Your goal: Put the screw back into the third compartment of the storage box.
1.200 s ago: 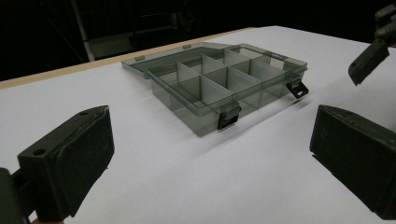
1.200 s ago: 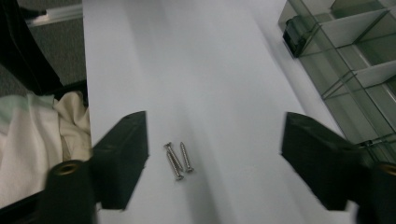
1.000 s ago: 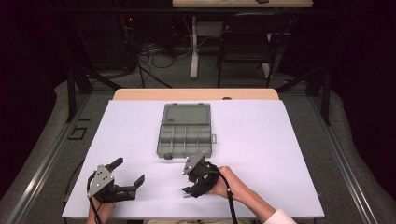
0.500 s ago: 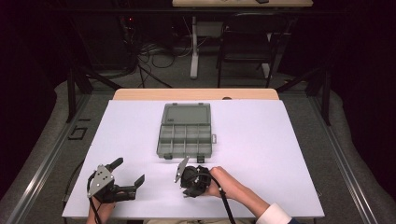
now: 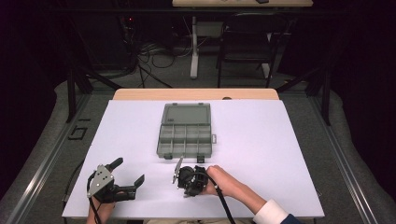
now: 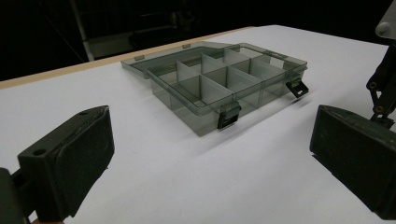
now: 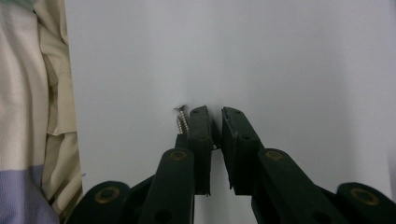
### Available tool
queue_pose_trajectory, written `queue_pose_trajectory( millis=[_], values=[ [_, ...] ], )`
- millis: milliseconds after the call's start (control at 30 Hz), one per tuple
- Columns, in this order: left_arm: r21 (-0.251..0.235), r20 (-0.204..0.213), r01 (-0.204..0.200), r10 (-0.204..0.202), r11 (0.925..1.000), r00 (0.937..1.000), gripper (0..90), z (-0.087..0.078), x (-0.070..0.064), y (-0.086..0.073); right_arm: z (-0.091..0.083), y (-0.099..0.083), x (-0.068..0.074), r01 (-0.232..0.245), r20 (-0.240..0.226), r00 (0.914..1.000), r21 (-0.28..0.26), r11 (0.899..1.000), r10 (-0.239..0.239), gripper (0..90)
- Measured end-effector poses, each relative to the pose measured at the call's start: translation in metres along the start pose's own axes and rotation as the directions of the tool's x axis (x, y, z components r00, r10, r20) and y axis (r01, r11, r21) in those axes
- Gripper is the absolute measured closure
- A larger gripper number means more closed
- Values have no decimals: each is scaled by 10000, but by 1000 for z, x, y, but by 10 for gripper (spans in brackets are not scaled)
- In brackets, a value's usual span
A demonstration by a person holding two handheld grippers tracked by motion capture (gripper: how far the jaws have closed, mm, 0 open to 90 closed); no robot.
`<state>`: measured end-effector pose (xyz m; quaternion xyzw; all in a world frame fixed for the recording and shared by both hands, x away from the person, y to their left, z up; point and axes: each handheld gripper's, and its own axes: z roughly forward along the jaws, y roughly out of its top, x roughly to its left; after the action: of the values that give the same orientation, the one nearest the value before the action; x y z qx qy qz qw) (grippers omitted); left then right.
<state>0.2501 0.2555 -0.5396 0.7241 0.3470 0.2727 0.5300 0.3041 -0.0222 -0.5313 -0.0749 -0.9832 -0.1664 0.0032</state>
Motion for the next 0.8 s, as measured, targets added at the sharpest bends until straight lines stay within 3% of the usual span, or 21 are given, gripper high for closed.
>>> queue_pose_trajectory(
  millis=[300,800],
  values=[
    [-52,-3,7,-7,10000,10000,0,0,0,0,0,3,-2,35,-29,10000,273,9996,-34,880],
    [-54,-32,12,-12,10000,10000,1,0,0,0,-14,0,-9,-520,136,9986,53,9986,519,881]
  ],
)
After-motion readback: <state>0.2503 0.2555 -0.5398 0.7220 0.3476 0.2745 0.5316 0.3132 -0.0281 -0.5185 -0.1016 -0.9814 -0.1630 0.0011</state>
